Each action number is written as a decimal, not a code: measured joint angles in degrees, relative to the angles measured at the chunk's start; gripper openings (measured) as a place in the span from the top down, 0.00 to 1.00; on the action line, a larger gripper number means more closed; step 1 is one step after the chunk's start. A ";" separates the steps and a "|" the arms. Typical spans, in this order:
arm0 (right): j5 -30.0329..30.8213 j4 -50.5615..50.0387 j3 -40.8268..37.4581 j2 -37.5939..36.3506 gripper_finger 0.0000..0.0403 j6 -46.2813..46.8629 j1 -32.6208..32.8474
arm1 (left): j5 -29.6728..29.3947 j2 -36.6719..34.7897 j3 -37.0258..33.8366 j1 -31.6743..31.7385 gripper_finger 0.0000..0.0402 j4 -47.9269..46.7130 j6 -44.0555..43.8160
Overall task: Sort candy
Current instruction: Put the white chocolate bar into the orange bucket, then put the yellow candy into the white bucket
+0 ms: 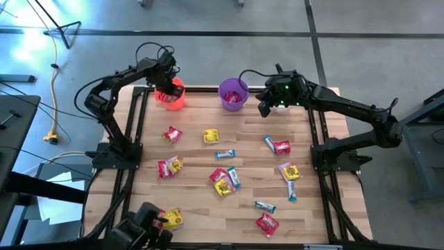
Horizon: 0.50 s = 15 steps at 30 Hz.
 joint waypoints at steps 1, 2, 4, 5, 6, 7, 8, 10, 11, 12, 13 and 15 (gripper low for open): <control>-0.79 0.27 0.00 0.00 1.00 -0.02 0.00 | -0.07 -0.83 -1.11 -0.25 0.72 1.56 -0.24; -1.21 0.51 0.00 0.00 1.00 -0.04 0.00 | -0.21 -1.88 -2.27 -0.55 0.69 2.70 -0.25; -2.24 0.64 0.00 0.00 1.00 -0.47 0.00 | -1.29 -4.60 -4.20 -1.54 0.64 5.02 -0.37; -2.77 0.60 0.00 0.00 1.00 -1.07 0.00 | -2.22 -6.34 -5.03 -2.23 0.62 6.44 -0.42; -3.37 0.59 0.00 0.00 1.00 -1.58 0.00 | -3.32 -8.21 -5.76 -2.95 0.60 7.18 -0.58; -3.86 0.59 0.00 0.00 1.00 -2.20 0.00 | -4.29 -10.13 -6.26 -3.70 0.59 7.32 -0.95; -4.46 0.57 0.00 0.00 1.00 -2.52 0.00 | -5.18 -12.21 -6.71 -4.54 0.58 7.43 -1.51; -7.14 0.53 0.00 0.00 1.00 -2.73 0.20 | -6.34 -16.58 -7.69 -6.56 0.56 7.66 -2.73; -9.37 0.55 0.00 0.09 1.00 -3.71 0.59 | -6.59 -19.29 -8.49 -7.82 0.56 7.93 -3.39; -10.82 0.58 0.01 0.30 1.00 -4.77 1.35 | -6.62 -21.99 -9.67 -9.20 0.56 8.78 -4.45; -11.41 0.46 0.02 0.59 1.00 -5.67 2.48 | -6.61 -24.66 -10.96 -10.69 0.56 9.49 -5.67; -11.40 0.15 0.02 1.66 1.00 -6.64 5.22 | -7.60 -30.13 -14.28 -14.23 0.56 11.36 -8.42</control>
